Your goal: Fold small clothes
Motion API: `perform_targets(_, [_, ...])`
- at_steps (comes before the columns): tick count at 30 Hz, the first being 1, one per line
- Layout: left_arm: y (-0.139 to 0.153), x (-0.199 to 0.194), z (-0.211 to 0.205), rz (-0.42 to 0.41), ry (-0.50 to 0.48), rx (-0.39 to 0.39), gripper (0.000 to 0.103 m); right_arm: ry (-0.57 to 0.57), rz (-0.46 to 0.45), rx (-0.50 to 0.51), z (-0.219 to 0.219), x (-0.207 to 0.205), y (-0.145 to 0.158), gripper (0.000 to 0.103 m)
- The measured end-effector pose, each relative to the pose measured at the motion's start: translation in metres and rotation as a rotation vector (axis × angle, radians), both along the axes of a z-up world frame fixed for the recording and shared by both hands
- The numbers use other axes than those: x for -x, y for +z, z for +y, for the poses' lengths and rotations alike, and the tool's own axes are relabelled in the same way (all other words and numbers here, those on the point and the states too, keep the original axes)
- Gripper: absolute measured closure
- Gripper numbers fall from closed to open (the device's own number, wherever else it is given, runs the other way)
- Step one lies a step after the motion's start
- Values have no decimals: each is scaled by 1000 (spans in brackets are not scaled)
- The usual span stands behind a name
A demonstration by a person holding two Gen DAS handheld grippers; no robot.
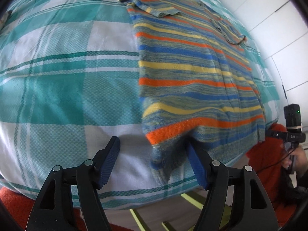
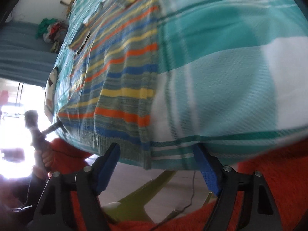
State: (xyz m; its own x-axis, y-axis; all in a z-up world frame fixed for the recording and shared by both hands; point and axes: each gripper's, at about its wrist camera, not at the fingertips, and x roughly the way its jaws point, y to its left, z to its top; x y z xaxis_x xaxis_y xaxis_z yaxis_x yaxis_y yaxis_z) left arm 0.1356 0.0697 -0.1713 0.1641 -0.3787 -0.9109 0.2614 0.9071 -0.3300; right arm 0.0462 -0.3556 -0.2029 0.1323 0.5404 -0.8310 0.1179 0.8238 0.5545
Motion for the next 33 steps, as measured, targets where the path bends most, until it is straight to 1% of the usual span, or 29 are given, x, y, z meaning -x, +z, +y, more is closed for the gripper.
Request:
perform_targets(1, [-1, -3, 0, 4, -7, 18, 54, 22, 2, -11, 6, -2, -3, 43])
perform_targets(2, [-3, -4, -1, 27, -17, 41, 81, 30, 5, -11, 7, -4, -4, 54])
perform_targets(3, [-6, -5, -2, 63, -23, 63, 91, 28, 9, -19, 7, -4, -5, 87])
perform_targets(4, [-5, -4, -1, 89, -33, 89, 97, 13, 17, -36, 4, -3, -3, 99])
perform_targets(6, [4, 7, -3, 84, -81, 91, 97, 5, 17, -36, -2, 2, 7, 99])
perform_targets(8, [16, 21, -4, 63, -160, 65, 95, 20, -9, -19, -8, 10, 27, 99])
perform_targets(9, [18, 25, -4, 62, -180, 47, 93, 28, -18, 7, -10, 12, 36, 99])
perform_targets(10, [16, 26, -3, 63, -183, 32, 80, 31, -26, 25, -12, 13, 41, 99])
perform_targets(11, [14, 25, -2, 63, -176, 30, 58, 32, -34, 36, -13, 11, 43, 99])
perform_targets(12, [12, 23, 0, 56, -161, 28, 48, 35, -38, 38, -13, 8, 43, 99])
perform_targets(13, [10, 20, 2, 48, -139, 32, 42, 35, -37, 41, -14, 6, 40, 99])
perform_targets(14, [8, 16, 5, 51, -115, 51, 42, 31, -37, 42, -14, 4, 37, 99])
perform_targets(17, [7, 11, 18, 65, -56, 129, 41, 0, -25, 13, -22, 3, 27, 89])
perform_targets(18, [6, 10, 20, 66, -46, 142, 41, -14, -18, -14, -26, 5, 24, 76])
perform_targets(19, [4, 9, 20, 73, -38, 154, 44, -23, -17, -41, -26, 5, 20, 65])
perform_targets(20, [1, 9, 20, 82, -37, 162, 64, -22, -13, -55, -24, 4, 15, 61])
perform_targets(21, [-4, 9, 15, 114, -50, 177, 84, -12, 3, -69, -20, 3, 8, 60])
perform_targets(22, [-11, 8, 10, 158, -62, 176, 99, -3, 18, -71, -17, 2, 2, 64])
perform_targets(23, [-13, 9, 3, 172, -61, 162, 99, 5, 29, -69, -16, 3, 0, 73])
perform_targets(24, [-11, 12, 2, 175, -65, 150, 99, 13, 38, -53, -14, 4, 0, 98])
perform_targets(26, [0, 16, 6, 183, -75, 147, 100, 21, 29, -20, -14, 7, 13, 99])
perform_targets(29, [18, 18, 20, 186, -96, 145, 100, 35, 17, -3, -19, 14, 40, 100])
perform_targets(31, [16, 16, 22, 195, -123, 103, 100, 58, 22, 9, -18, 13, 47, 100])
perform_targets(33, [2, 15, 15, 223, -165, 33, 100, 95, 62, 52, -11, 8, 35, 100])
